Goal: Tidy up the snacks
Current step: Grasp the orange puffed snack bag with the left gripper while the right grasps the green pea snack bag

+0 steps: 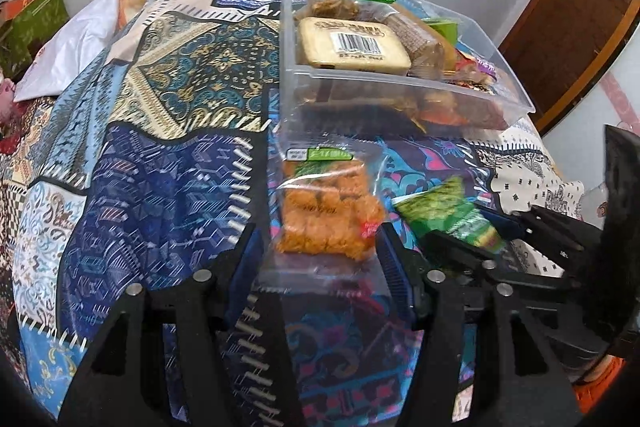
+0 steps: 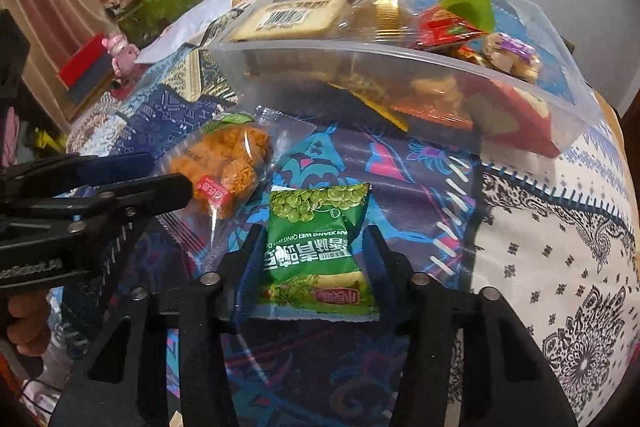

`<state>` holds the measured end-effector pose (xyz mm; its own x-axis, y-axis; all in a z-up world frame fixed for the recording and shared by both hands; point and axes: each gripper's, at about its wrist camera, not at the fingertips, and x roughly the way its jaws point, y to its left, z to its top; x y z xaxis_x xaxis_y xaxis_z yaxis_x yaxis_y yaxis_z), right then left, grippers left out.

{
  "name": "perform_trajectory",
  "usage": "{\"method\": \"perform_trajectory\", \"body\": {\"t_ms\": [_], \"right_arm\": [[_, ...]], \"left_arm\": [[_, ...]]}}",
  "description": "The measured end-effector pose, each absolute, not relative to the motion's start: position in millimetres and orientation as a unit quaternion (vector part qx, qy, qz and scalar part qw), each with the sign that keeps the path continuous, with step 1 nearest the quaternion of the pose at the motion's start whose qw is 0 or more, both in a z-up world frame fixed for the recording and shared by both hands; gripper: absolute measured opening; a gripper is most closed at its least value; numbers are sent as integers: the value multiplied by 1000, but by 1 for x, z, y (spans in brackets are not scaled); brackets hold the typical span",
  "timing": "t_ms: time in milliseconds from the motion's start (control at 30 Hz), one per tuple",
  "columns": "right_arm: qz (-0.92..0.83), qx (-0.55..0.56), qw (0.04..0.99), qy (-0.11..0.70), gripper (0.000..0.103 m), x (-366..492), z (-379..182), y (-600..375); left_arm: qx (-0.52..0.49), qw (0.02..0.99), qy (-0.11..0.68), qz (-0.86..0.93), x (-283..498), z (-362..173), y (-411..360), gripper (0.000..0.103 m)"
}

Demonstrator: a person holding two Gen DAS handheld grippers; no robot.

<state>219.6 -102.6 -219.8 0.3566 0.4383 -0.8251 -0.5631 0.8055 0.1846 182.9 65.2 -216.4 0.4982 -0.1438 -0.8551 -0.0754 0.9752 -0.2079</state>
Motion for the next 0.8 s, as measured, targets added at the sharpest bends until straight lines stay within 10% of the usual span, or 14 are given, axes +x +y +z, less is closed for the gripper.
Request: {"method": "perform_trajectory", "body": {"t_ms": [467, 800], "right_arm": [[279, -13, 844, 458, 35, 223, -204, -144], [278, -2, 850, 447, 34, 222, -194, -149]], "left_arm": [[-72, 858, 508, 3, 221, -242, 40, 69], [-71, 869, 489, -15, 198, -229, 39, 56]]}}
